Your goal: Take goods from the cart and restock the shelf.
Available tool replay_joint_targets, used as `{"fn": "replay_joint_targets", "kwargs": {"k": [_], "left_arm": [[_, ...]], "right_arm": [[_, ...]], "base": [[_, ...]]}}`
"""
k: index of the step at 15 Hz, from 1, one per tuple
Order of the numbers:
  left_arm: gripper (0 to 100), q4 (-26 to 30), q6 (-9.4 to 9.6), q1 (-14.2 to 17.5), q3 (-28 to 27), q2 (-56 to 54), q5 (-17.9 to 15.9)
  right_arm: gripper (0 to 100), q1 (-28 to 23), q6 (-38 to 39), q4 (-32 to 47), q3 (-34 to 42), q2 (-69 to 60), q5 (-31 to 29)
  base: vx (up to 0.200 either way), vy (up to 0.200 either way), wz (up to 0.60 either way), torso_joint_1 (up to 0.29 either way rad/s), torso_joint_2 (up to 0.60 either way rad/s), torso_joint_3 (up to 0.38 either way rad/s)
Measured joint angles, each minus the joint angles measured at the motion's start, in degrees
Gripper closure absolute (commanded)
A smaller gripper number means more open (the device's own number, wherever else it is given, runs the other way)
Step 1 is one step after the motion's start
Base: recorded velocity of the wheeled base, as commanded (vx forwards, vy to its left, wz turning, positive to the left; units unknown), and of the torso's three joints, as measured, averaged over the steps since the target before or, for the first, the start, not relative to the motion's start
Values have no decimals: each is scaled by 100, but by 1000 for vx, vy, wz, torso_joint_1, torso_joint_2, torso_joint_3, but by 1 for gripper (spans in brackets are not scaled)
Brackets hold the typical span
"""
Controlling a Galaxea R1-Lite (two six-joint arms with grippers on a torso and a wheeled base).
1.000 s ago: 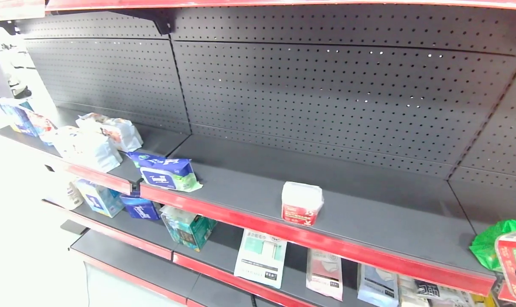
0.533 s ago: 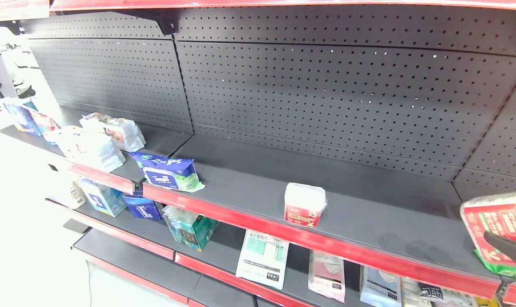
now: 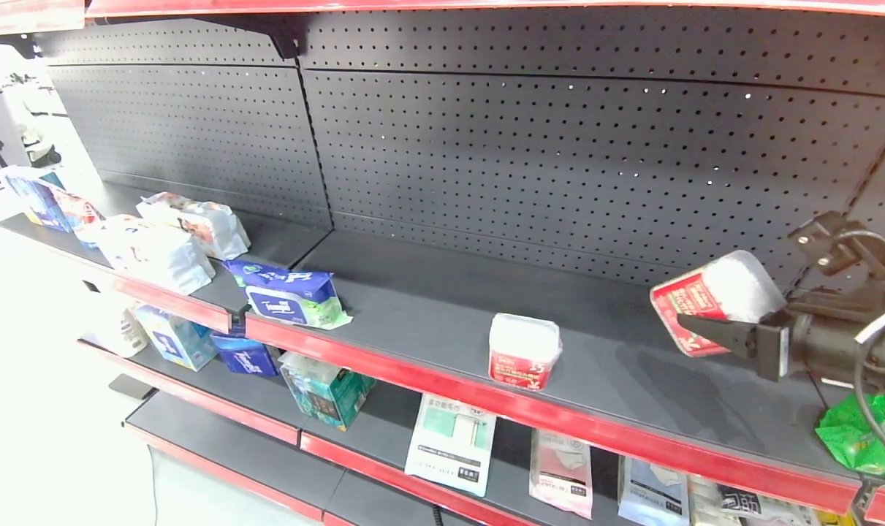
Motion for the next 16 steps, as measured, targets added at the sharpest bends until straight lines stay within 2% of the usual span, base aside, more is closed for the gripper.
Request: {"fn": "replay_joint_targets", "kwargs": {"k": [6,12,16], "left_arm": [[0,2,-2,-2,0,2,0],[0,0,0,-2,0,2,0],[0,0,0,-2,0,4,0]], "right_arm": [[100,-471,-1143,-123,-957,1497,1040],[100,-586,-1603,-118,-1240,2059,1101],[100,-358,-1970,-85,-1301,2295,1090]], "base": [[0,0,0,0,0,0],[0,0,0,0,0,0],[0,0,0,0,0,0]]}}
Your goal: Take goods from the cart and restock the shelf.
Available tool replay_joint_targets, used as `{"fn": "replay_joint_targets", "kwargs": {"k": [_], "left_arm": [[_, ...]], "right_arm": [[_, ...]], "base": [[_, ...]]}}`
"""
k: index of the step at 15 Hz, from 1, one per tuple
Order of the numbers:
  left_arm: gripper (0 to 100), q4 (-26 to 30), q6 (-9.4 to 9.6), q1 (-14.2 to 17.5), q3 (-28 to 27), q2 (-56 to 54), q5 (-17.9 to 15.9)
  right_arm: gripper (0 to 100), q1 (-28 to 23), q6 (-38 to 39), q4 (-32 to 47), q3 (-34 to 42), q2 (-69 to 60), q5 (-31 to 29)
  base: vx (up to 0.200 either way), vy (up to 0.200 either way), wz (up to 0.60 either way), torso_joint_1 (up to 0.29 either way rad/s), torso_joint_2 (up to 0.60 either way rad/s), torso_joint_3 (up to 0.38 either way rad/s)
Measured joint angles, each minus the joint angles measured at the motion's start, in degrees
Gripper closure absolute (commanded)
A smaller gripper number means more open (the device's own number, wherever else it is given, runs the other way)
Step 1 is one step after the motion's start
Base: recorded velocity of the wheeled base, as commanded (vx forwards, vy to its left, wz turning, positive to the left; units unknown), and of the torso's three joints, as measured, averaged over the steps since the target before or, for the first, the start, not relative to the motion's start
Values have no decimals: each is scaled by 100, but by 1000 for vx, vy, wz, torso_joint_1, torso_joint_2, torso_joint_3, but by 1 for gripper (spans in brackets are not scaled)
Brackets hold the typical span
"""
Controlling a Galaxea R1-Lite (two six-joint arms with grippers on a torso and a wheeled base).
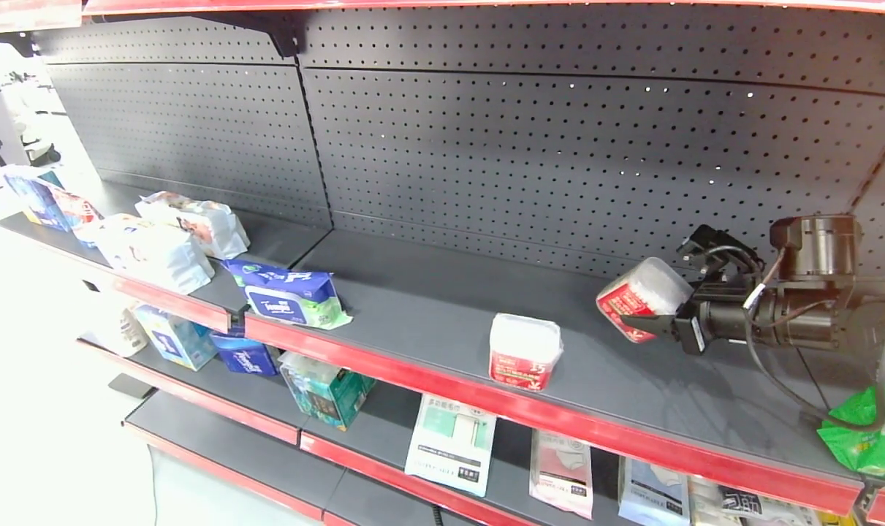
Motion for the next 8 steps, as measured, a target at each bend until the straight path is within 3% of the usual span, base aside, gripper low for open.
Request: {"fn": "replay_joint_targets", "kwargs": {"k": [8], "left_arm": [[0,0,-2,2,0,2,0]], "right_arm": [[100,700,-156,33,-769,717,-542]], "base": [[0,0,0,0,0,0]]}}
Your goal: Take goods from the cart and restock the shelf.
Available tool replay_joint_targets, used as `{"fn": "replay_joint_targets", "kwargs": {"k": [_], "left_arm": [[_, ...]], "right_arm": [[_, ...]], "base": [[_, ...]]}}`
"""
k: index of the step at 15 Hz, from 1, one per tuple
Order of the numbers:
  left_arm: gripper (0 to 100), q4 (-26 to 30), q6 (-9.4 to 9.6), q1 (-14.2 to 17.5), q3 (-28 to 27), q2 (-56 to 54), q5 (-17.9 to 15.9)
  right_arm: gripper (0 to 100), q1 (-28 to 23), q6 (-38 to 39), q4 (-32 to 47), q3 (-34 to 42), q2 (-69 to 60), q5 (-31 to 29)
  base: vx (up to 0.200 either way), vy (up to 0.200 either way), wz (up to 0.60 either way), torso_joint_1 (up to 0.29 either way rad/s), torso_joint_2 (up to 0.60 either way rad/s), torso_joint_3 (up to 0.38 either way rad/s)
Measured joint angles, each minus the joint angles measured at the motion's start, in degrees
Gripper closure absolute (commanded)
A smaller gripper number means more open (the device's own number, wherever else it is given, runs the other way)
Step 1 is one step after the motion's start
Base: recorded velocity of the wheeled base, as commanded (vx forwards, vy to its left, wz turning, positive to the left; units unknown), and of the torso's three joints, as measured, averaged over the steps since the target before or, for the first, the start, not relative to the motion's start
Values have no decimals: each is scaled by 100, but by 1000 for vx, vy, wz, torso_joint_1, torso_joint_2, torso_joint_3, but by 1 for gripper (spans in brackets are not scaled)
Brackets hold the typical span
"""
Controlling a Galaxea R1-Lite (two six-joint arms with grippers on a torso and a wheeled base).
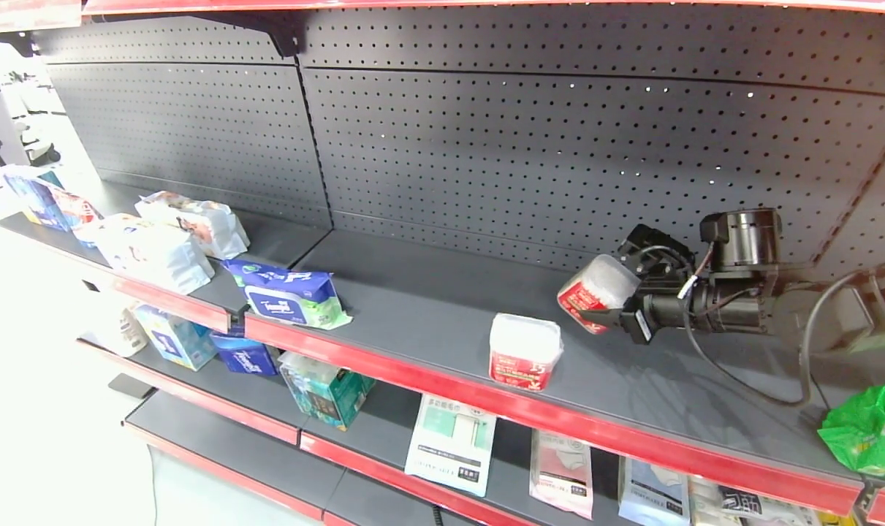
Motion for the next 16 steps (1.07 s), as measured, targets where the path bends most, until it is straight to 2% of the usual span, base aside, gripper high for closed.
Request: {"fn": "replay_joint_targets", "kwargs": {"k": [11,12,16], "left_arm": [[0,0,2,2,0,0,-2],[0,0,5,-2,0,0,-2],[0,-2,0,2,0,0,-2]], "right_arm": [[100,183,-123,0,-333,586,-191],[0,194,-124,0,-333,596,-189],[0,201,-127,-9,-293,596,-205]], "base": [[0,0,0,0,0,0],[0,0,0,0,0,0],[0,0,0,0,0,0]]}}
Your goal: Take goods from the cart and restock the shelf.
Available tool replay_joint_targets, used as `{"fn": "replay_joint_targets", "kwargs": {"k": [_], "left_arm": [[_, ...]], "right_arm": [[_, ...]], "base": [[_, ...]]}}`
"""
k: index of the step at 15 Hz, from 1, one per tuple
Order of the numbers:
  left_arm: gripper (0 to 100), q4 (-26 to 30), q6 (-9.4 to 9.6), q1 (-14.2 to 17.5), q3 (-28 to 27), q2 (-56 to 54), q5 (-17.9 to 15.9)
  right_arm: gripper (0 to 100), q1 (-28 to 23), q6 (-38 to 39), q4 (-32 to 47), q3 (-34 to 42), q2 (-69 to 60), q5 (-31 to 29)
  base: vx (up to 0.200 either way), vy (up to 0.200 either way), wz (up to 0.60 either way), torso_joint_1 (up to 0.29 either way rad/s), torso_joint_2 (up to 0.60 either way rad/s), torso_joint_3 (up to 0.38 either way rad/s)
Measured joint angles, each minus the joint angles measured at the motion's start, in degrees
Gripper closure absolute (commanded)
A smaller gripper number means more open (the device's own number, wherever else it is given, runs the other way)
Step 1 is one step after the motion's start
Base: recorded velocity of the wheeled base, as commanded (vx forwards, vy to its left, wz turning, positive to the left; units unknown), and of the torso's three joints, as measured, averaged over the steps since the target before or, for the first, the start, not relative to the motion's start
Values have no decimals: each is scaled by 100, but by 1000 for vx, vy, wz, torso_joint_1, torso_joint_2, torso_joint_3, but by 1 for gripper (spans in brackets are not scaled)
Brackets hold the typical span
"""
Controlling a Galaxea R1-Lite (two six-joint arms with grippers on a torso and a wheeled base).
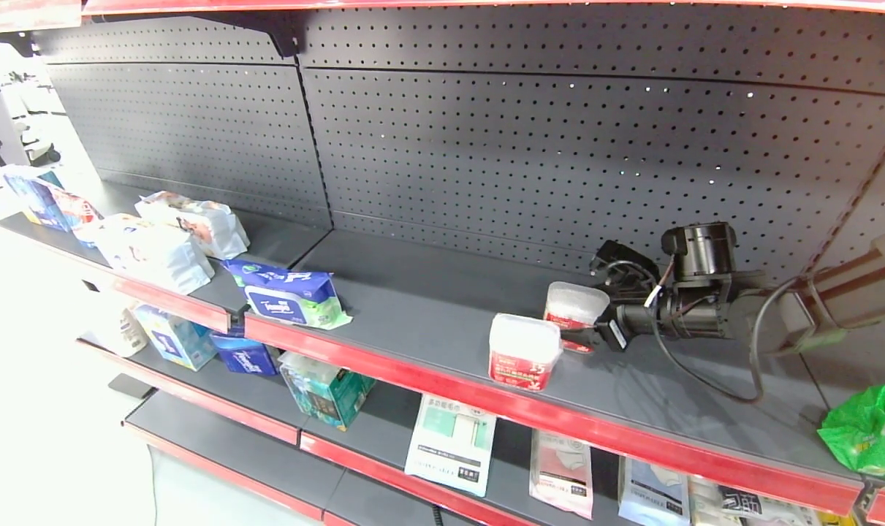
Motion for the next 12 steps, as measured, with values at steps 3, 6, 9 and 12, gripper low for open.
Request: {"fn": "replay_joint_targets", "kwargs": {"k": [3,6,9,12], "left_arm": [[0,5,0,-2,0,0,2],[0,2,2,-2,0,0,0],[0,2,-2,-5,0,0,2],[0,0,0,0,0,0,2]], "right_arm": [[0,-33,6,-2,56,-80,-88],[0,-143,66,0,201,-174,-271],[0,-212,149,-5,243,-227,-556],[0,-228,162,-5,254,-238,-608]], "base": [[0,0,0,0,0,0],[0,0,0,0,0,0],[0,0,0,0,0,0],[0,0,0,0,0,0]]}}
